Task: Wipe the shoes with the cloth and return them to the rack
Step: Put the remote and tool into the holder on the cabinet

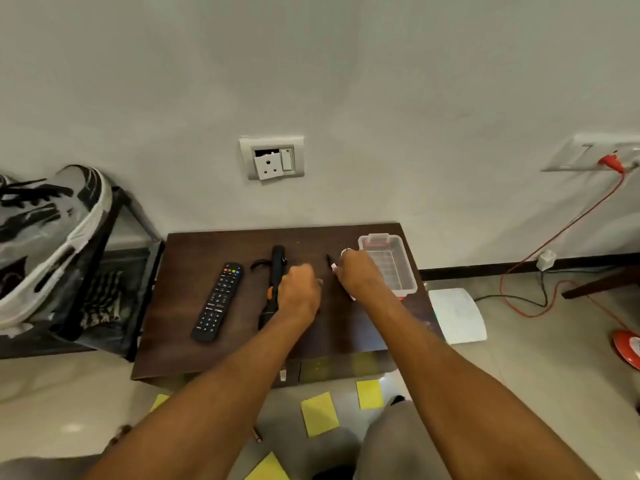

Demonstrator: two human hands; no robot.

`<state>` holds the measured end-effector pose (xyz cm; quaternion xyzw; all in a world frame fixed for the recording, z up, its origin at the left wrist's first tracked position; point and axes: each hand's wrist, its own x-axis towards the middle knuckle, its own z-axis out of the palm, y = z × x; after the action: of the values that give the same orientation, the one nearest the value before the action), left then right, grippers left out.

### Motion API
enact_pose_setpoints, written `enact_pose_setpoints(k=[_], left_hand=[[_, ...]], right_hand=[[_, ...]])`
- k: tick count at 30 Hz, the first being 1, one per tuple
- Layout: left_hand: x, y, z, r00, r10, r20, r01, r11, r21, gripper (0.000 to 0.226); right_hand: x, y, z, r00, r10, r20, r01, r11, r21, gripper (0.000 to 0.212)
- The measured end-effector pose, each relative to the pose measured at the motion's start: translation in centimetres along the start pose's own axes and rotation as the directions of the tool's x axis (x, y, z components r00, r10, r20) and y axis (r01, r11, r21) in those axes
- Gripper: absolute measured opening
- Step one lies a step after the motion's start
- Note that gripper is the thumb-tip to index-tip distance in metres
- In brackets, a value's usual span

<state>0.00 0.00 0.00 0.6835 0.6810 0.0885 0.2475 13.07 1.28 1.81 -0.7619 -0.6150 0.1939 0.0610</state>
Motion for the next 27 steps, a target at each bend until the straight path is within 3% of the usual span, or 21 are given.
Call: enact_pose_setpoints(k=[4, 11, 16, 20, 22, 27], left_hand=[[2.0, -0.2, 0.7, 0.997, -0.070, -0.019, 0.070, 0.997, 0.038, 0.026], [2.7, 0.4, 1.0, 0.993, -0.119, -0.013, 0.116, 0.982, -0.150, 0.027], [1.7, -0.2, -0.4, 0.996, -0.092, -0.001, 0.090, 0.974, -0.207, 0.045], [1.7, 0.2, -1.9, 0.999, -0.039, -0.009, 0.033, 0.920, -0.391, 0.044], [1.8, 1.2, -2.8, 1.000, -0.018, -0.023, 0.006, 0.889, -0.457, 0.037], [2.3, 5.5, -4.1, 0.997, 0.063, -0.049, -0.080, 0.850, -0.521, 0.035]], right_hand=[[0.7, 0.0, 1.2, 1.000, 0.001, 0.017, -0.001, 0.999, -0.035, 0.021], [0.9, 0.0, 2.2, 0.999, -0.039, -0.026, 0.039, 0.999, -0.002, 0.017], [0.2, -0.3, 1.0, 0.990, -0.048, -0.133, 0.081, 0.964, 0.255, 0.037], [-0.8, 0.9, -2.2, 0.974, 0.069, -0.218, 0.087, 0.770, 0.632, 0.053], [-0.9, 2.9, -3.6, 0.962, 0.129, -0.240, 0.073, 0.725, 0.685, 0.052], [-1.2, 7.3, -5.2, 0.963, 0.157, -0.220, 0.026, 0.757, 0.652, 0.060]])
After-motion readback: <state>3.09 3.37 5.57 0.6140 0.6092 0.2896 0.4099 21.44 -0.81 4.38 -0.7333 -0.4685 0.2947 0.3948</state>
